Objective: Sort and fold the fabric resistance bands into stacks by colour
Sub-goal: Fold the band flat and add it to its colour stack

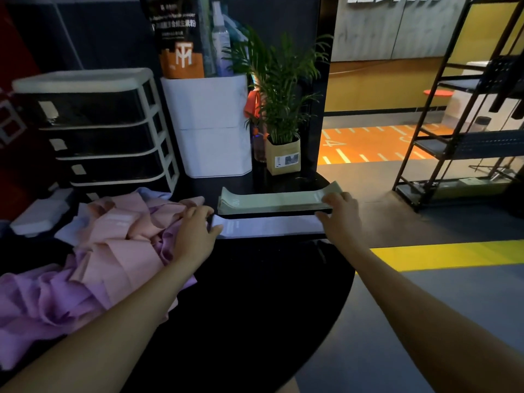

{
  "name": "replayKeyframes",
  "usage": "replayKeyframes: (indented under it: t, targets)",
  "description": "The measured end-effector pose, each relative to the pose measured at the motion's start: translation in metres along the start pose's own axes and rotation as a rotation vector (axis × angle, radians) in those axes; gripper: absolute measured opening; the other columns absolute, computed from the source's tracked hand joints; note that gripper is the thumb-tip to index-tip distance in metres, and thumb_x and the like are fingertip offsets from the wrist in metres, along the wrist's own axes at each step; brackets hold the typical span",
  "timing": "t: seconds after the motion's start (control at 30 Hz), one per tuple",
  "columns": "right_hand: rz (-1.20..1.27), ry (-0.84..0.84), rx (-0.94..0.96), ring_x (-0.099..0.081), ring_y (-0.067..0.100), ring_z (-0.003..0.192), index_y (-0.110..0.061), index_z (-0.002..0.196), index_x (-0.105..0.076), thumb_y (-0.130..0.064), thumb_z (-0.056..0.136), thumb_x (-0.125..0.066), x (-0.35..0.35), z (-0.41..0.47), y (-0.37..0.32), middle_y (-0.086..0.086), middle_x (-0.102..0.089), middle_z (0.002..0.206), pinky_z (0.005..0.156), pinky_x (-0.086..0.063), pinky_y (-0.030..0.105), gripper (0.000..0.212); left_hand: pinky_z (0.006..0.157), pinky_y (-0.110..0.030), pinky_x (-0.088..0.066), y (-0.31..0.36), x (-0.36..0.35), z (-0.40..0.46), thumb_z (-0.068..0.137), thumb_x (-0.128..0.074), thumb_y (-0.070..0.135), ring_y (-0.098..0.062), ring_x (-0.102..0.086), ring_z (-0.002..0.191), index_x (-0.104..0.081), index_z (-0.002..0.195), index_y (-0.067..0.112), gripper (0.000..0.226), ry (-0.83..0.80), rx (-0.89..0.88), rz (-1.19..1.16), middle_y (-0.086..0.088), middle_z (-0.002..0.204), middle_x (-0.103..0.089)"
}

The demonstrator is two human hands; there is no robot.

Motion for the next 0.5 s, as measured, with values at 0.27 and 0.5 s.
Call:
replayKeyframes:
  t: [0.27,0.5]
  targets:
    - [-0.081,-0.197,0.27,-0.038,0.023,0.119,-0.019,0.128,-0.052,-0.034,0.088,-0.061,-0.056,-0.03,-0.029,0.002,-0.045,0.127,0.098,-0.034,0.034,0.043,0.092,-0.021,-0.036,-0.014,-0.008,-0.02,0.082,-0.07,0.015,-0.02,-0.056,0.11,-0.056,0.125,0.008,0.046,-0.007,-0.013,-0.131,-0.007,0.122,-0.059]
    - [-0.1,-0.141,0.294,-0.039,0.021,0.119,-0.021,0.122,-0.057,-0.03,0.092,-0.056,-0.059,-0.034,-0.026,0.001,-0.048,0.122,0.095,-0.029,0.031,0.031,0.099,-0.02,-0.036,-0.017,-0.007,-0.024,0.086,-0.065,0.012,-0.017,-0.056,0.114,-0.054,0.13,0.011,0.045,0.067,0.026,-0.237,-0.003,0.126,-0.06]
Point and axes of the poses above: each hand's wrist, its own z-axis towards the middle knuckle, its own x-axis out of the back of the hand, y = z × x, the point moved 4 cm from there along z, towards the middle knuckle
